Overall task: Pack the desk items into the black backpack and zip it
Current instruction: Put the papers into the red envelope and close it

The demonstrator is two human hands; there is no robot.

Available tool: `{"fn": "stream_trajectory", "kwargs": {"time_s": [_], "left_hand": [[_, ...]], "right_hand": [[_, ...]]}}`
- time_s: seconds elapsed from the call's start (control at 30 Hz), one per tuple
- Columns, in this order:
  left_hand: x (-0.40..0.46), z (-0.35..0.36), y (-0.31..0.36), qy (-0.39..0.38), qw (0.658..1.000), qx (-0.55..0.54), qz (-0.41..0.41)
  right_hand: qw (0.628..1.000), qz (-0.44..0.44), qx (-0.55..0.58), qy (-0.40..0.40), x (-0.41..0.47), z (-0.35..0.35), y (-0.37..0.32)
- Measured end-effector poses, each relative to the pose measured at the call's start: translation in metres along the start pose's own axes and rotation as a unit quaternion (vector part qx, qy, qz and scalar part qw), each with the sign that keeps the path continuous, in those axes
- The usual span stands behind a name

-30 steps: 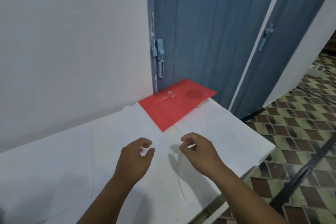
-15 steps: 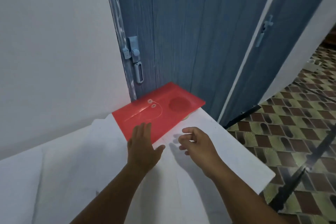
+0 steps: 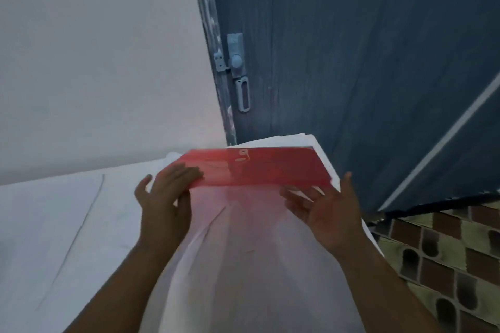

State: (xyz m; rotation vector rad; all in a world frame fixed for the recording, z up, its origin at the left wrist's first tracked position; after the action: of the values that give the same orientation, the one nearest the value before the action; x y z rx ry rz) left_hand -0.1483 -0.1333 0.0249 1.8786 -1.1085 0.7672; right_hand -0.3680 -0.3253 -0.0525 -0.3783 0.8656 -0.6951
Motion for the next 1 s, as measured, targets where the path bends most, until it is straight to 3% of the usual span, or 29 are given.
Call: {"fn": "stream_trajectory", "kwargs": {"time_s": [0.13, 0.27, 0.43, 0.53, 0.6, 0.67, 0.73, 0.77, 0.8, 0.93, 1.0], "left_hand": [[-0.020, -0.062, -0.039, -0.018, 1.000, 0.000, -0.004], [-0.064, -0.109, -0.094, -0.048, 0.984, 0.099, -0.142], [-0.111, -0.158, -0.143, -0.090, 0.900, 0.171, -0.391], [-0.120, -0.187, -0.157, -0.035, 0.865, 0.018, -0.500], [-0.123, -0.199, -0.158, -0.007, 0.788, -0.150, -0.597], [-0.123, -0.207, -0.158, 0.028, 0.714, -0.254, -0.652], [-0.124, -0.220, -0.172, 0.047, 0.686, -0.295, -0.664], [-0.126, -0.226, -0.180, 0.042, 0.689, -0.300, -0.659], [-0.128, -0.233, -0.190, 0.029, 0.713, -0.282, -0.641], [-0.118, -0.246, -0.195, -0.091, 0.887, -0.123, -0.435], [-0.120, -0.237, -0.204, -0.157, 0.933, 0.044, -0.320]], "right_hand": [[0.991, -0.001, -0.119, -0.057, -0.004, 0.033, 0.019], [0.957, -0.085, -0.277, -0.018, -0.028, 0.046, 0.051], [0.825, -0.242, -0.507, -0.065, -0.068, 0.061, 0.096], [0.766, -0.298, -0.566, -0.063, -0.090, 0.067, 0.126], [0.718, -0.342, -0.604, -0.050, -0.101, 0.071, 0.147], [0.643, -0.399, -0.653, -0.024, -0.108, 0.070, 0.161], [0.569, -0.449, -0.689, 0.002, -0.117, 0.072, 0.177], [0.553, -0.458, -0.696, 0.013, -0.122, 0.072, 0.184], [0.552, -0.457, -0.697, 0.024, -0.125, 0.069, 0.191], [0.611, -0.391, -0.686, 0.060, -0.137, 0.052, 0.212], [0.620, -0.391, -0.674, 0.093, -0.147, 0.043, 0.216]]}}
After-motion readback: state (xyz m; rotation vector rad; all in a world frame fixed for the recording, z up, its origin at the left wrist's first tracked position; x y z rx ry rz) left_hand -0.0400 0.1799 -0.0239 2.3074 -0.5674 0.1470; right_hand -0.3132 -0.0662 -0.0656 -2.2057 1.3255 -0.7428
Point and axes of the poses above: each hand's wrist, its own x-axis towards the middle knuckle, its own z-axis out of the palm, y = z × x, the point moved 6 cm from there along x, towards the middle knuckle, and after that the axes turned 13 degrees about y, right-handed, at the moved point
